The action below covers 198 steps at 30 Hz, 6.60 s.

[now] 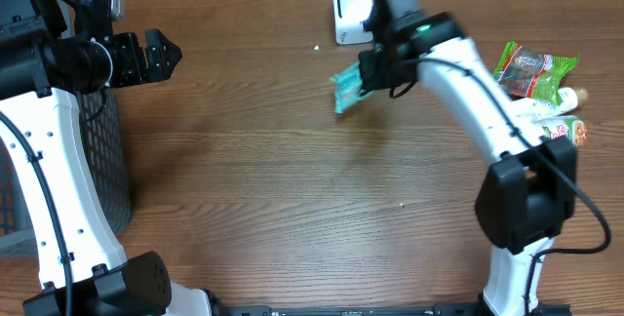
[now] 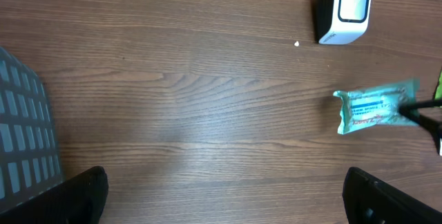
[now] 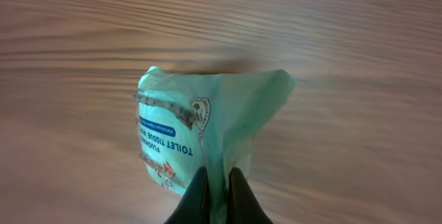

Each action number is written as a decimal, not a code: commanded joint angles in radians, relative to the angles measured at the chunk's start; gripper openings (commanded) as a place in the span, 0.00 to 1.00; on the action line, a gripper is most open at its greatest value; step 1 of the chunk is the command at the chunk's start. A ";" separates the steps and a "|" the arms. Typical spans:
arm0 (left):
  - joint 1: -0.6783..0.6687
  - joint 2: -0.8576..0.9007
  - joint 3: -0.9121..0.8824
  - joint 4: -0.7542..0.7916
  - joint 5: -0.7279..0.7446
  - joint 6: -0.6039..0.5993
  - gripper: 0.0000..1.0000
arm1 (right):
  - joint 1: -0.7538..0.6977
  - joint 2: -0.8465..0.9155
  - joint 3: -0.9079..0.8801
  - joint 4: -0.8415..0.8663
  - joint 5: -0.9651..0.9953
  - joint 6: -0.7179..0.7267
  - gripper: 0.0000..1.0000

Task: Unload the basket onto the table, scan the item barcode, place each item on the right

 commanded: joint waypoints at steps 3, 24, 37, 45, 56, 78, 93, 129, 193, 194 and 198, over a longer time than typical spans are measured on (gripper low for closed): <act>0.005 -0.004 0.010 0.002 -0.004 -0.003 1.00 | 0.169 0.010 0.002 -0.087 0.759 0.284 0.04; 0.005 -0.004 0.010 0.002 -0.004 -0.003 1.00 | 0.352 0.297 0.002 -0.192 0.963 0.095 0.04; 0.005 -0.004 0.010 0.002 -0.004 -0.003 1.00 | 0.504 0.294 0.142 -0.215 0.402 0.054 0.98; 0.005 -0.004 0.010 0.002 -0.004 -0.003 1.00 | 0.253 0.278 0.577 -0.434 0.032 -0.200 0.98; 0.005 -0.004 0.010 0.002 -0.004 -0.003 1.00 | -0.248 0.304 0.467 -0.435 -0.524 -0.597 0.87; 0.005 -0.004 0.010 0.002 -0.004 -0.003 1.00 | -0.310 0.322 0.001 -0.031 -0.652 -0.692 0.71; 0.005 -0.004 0.010 0.002 -0.004 -0.003 1.00 | -0.265 0.317 0.027 -0.046 -0.876 -0.486 0.04; 0.005 -0.004 0.010 0.002 -0.004 -0.003 1.00 | -0.117 -0.241 0.146 0.137 -0.046 -0.261 0.04; 0.005 -0.004 0.010 0.002 -0.004 -0.003 1.00 | 0.053 0.373 0.081 1.292 0.739 -1.386 0.04; 0.005 -0.004 0.010 0.002 -0.004 -0.003 1.00 | 0.056 0.378 0.081 1.301 0.749 -1.386 0.04; 0.005 -0.004 0.010 0.002 -0.004 -0.003 1.00 | 0.074 0.391 0.077 1.299 0.778 -1.381 0.04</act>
